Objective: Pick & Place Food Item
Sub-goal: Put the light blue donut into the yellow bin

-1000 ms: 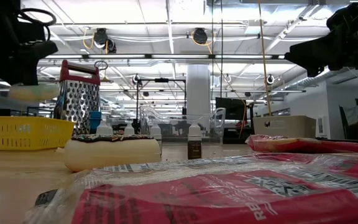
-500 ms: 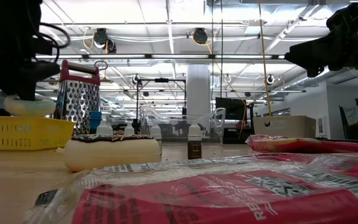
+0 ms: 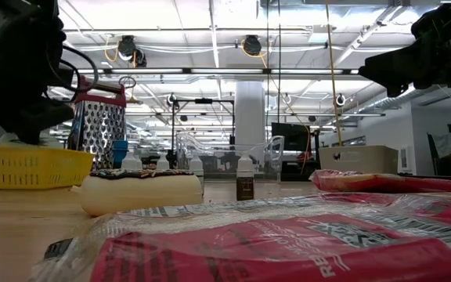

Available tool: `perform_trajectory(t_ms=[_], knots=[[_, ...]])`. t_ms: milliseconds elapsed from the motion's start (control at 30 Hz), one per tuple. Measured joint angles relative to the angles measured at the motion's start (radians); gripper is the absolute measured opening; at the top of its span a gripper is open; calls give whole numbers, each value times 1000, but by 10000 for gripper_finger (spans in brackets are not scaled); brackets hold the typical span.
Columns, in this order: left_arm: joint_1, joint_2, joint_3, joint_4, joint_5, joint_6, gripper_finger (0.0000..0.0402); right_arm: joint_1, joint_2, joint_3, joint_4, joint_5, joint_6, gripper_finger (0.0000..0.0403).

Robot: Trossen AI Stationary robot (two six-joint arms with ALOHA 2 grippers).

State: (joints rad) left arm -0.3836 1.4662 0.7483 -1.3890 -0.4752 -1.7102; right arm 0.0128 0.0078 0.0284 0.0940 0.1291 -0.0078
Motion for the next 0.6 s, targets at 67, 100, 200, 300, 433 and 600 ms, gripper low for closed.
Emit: perform_trajectory(t_ms=[67, 100, 200, 300, 433, 600], knots=[[0, 18, 0, 5, 4, 6, 136, 0, 0, 0, 0, 0, 0, 155], [0, 28, 1, 4, 4, 7, 136, 0, 0, 0, 0, 0, 0, 155], [0, 52, 1, 5, 4, 7, 136, 0, 0, 0, 0, 0, 0, 155], [0, 67, 1, 6, 5, 8, 136, 0, 0, 0, 0, 0, 0, 155], [0, 68, 2, 16, 10, 26, 137, 0, 0, 0, 0, 0, 0, 155], [0, 68, 2, 49, 23, 65, 164, 0, 0, 0, 0, 0, 0, 155]])
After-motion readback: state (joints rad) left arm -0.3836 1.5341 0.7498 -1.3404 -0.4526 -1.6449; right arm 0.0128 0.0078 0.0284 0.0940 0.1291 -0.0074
